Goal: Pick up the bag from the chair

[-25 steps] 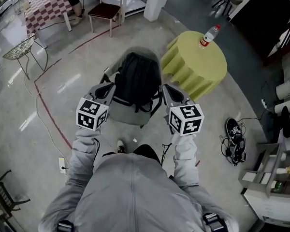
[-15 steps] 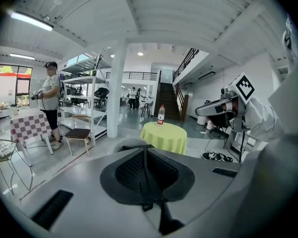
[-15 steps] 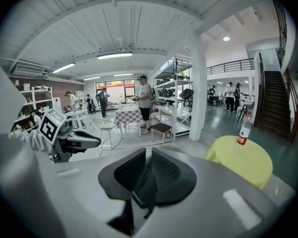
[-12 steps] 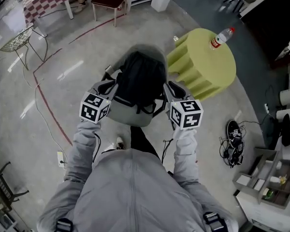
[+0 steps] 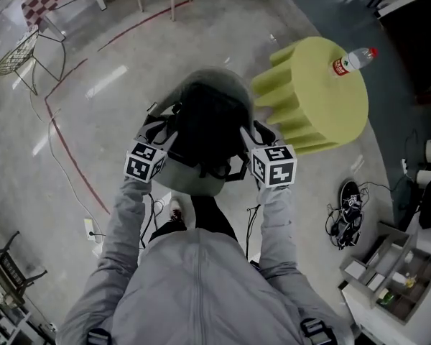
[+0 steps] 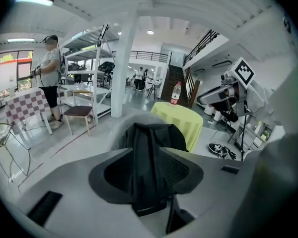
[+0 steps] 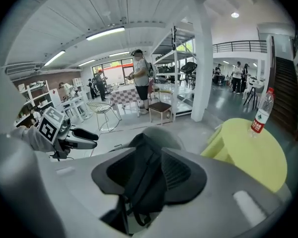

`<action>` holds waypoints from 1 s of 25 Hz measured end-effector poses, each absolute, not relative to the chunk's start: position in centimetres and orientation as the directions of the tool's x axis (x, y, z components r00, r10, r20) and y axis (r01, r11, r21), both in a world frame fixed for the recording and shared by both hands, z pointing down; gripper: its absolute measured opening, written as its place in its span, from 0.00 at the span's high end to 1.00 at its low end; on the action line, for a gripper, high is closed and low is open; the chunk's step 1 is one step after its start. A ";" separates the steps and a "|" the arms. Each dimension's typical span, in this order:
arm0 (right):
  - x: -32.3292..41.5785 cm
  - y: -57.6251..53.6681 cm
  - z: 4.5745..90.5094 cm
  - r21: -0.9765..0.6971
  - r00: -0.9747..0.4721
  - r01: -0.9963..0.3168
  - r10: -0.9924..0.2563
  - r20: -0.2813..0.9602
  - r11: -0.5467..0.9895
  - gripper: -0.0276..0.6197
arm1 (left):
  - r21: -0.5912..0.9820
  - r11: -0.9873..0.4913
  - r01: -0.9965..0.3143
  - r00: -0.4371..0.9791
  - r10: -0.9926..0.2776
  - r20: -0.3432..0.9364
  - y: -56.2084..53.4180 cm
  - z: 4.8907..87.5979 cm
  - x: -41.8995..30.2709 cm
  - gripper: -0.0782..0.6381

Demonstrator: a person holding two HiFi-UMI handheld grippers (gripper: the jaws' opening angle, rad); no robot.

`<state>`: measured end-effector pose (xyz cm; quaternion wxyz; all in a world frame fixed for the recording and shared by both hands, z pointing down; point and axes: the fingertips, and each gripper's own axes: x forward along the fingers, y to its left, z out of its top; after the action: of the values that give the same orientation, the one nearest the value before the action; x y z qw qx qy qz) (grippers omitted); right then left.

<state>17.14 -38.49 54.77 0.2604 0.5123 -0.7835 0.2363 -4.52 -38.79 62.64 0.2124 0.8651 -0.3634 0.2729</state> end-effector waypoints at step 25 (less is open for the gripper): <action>20.9 -42.4 74.5 -0.254 -0.365 -0.923 -0.448 0.816 0.289 0.63 | 0.330 -0.485 -0.810 0.512 -0.310 0.801 -43.0 82.6 -3.2 0.61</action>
<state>20.87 -42.39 74.54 0.3183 0.4652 -0.7369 0.3732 -3.20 -43.05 82.57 0.3631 0.7900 -0.3542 0.3443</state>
